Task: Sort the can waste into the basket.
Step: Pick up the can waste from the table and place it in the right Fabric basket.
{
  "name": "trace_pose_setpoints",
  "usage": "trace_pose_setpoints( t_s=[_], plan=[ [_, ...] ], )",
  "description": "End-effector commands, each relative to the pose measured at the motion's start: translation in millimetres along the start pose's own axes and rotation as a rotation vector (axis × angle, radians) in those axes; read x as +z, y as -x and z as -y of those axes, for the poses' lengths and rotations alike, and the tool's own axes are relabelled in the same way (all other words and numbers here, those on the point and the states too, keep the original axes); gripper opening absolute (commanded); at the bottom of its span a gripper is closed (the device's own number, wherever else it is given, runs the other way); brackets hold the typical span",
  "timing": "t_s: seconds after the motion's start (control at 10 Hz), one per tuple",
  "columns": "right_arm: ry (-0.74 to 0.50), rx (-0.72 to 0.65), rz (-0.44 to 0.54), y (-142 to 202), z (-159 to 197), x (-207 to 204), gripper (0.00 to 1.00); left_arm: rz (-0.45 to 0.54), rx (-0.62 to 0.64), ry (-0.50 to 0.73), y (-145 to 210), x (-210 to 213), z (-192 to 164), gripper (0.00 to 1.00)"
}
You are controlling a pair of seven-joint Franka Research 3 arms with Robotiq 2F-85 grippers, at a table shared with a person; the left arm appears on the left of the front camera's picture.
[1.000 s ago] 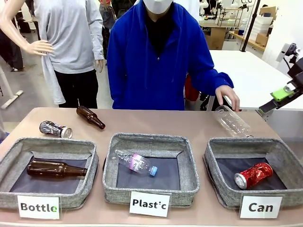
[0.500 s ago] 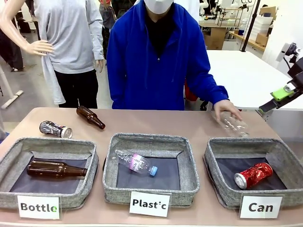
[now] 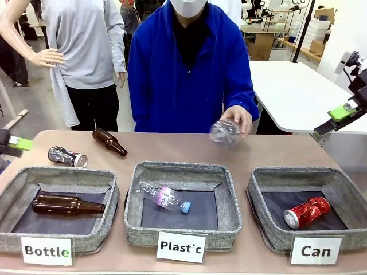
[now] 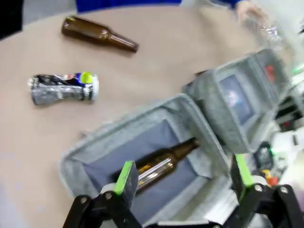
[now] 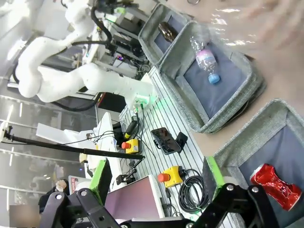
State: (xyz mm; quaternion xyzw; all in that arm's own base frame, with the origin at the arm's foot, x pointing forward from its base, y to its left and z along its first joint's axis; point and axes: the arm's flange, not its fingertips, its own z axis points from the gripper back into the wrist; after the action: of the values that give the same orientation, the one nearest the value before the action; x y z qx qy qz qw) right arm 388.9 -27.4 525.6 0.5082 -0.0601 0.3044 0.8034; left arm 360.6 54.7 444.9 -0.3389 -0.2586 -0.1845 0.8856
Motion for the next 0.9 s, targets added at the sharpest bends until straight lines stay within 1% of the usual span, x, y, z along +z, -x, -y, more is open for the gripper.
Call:
trace_pose_setpoints(
  t_s=[0.0, 0.1, 0.2, 0.3, 0.5, 0.6, 0.7, 0.8],
  plan=[
    [0.000, 0.011, -0.012, 1, 0, 4, 1.00, -0.177, 0.014, -0.165, -46, -15, -19, 1.00],
    [0.000, 0.011, -0.012, 1, 0, 4, 1.00, -0.146, 0.010, -0.246, -62, -15, -23, 1.00],
    [0.000, 0.011, -0.012, 1, 0, 4, 1.00, -0.034, 0.166, -0.276, -74, -1, -27, 1.00],
    [0.000, 0.011, -0.012, 1, 0, 4, 1.00, -0.115, -0.027, -0.187, -51, -27, -9, 1.00],
    [0.000, 0.011, -0.012, 1, 0, 4, 1.00, -0.115, -0.027, -0.187, -51, -27, -9, 1.00],
    [0.000, 0.011, -0.012, 1, 0, 4, 1.00, -0.102, 0.022, -0.227, -66, -24, -19, 1.00],
    [0.000, 0.011, -0.012, 1, 0, 4, 1.00, -0.176, -0.010, -0.263, -87, -27, -30, 1.00],
    [0.000, 0.011, -0.012, 1, 0, 4, 1.00, -0.260, -0.062, -0.265, -106, -35, -44, 1.00]
  ],
)
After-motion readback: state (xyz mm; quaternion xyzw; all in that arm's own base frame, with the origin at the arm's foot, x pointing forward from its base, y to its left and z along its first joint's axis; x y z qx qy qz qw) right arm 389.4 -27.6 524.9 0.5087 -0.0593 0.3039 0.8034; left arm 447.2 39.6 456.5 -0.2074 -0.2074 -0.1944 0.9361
